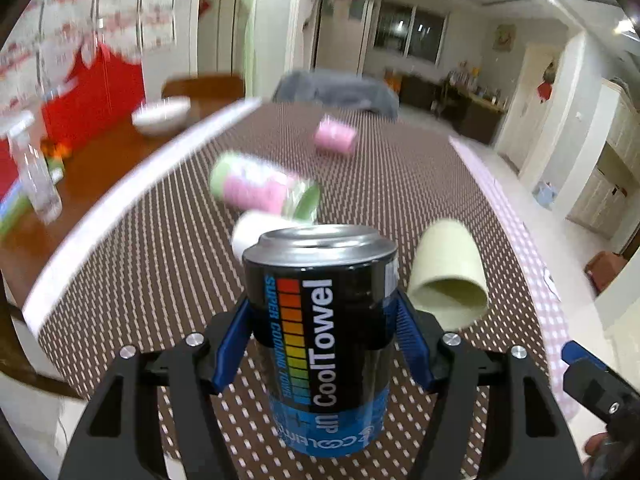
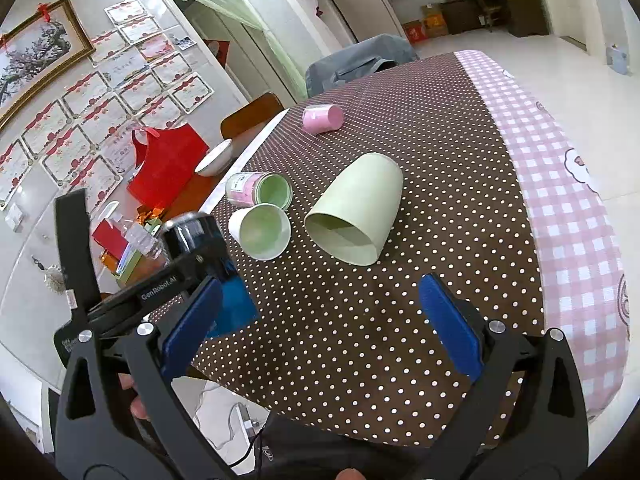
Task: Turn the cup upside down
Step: 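Lift the can with the left gripper and rotate it end over end, then lower the can onto the tablecloth with its silver lid facing up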
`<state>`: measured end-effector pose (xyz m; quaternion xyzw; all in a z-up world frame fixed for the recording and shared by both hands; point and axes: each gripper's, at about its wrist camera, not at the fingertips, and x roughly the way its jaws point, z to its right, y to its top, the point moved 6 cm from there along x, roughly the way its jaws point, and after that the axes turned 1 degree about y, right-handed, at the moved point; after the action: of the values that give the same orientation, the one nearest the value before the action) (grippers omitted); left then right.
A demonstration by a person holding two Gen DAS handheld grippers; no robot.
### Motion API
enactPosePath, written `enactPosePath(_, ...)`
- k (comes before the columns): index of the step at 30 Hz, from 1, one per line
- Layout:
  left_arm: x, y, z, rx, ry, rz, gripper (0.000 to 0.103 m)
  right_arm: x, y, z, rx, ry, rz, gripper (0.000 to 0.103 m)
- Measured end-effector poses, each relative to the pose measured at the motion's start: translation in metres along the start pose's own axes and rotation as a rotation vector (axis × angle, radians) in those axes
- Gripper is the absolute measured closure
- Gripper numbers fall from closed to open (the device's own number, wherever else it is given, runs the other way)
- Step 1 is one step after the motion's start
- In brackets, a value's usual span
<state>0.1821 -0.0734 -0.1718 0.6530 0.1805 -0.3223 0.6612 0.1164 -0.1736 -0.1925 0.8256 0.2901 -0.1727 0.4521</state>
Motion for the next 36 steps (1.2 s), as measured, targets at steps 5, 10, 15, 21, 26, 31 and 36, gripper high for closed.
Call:
enactPosePath(5, -0.005, 0.011, -0.005, 0.038, -0.004, 0.126, 0.038, 0.001, -0.002, -0.003, -0.009, -0.016, -0.006, 0.006)
enactPosePath(10, 0.002, 0.009, 0.004, 0.076, -0.035, 0.224, 0.038, 0.000, -0.001, -0.008, -0.021, -0.035, -0.002, 0.006)
enactPosePath(15, 0.022, -0.005, 0.008, 0.118, -0.017, 0.202, 0.037, -0.002, 0.000, -0.009, -0.027, -0.049, 0.002, 0.006)
enactPosePath(21, 0.020, -0.014, 0.003, 0.130, 0.000, 0.169, 0.033, -0.003, -0.001, -0.013, -0.036, -0.047, 0.003, 0.006)
enactPosePath(26, 0.008, -0.016, -0.002, 0.128, -0.004, 0.176, 0.022, -0.005, 0.000, -0.016, -0.038, -0.042, 0.008, 0.006)
enactPosePath(31, -0.003, -0.017, -0.003, 0.137, 0.005, 0.184, 0.022, -0.009, 0.001, -0.019, -0.039, -0.038, 0.019, 0.006)
enactPosePath(36, -0.022, -0.014, 0.001, 0.160, 0.022, 0.218, 0.022, -0.014, 0.003, -0.022, -0.043, -0.034, 0.034, 0.006)
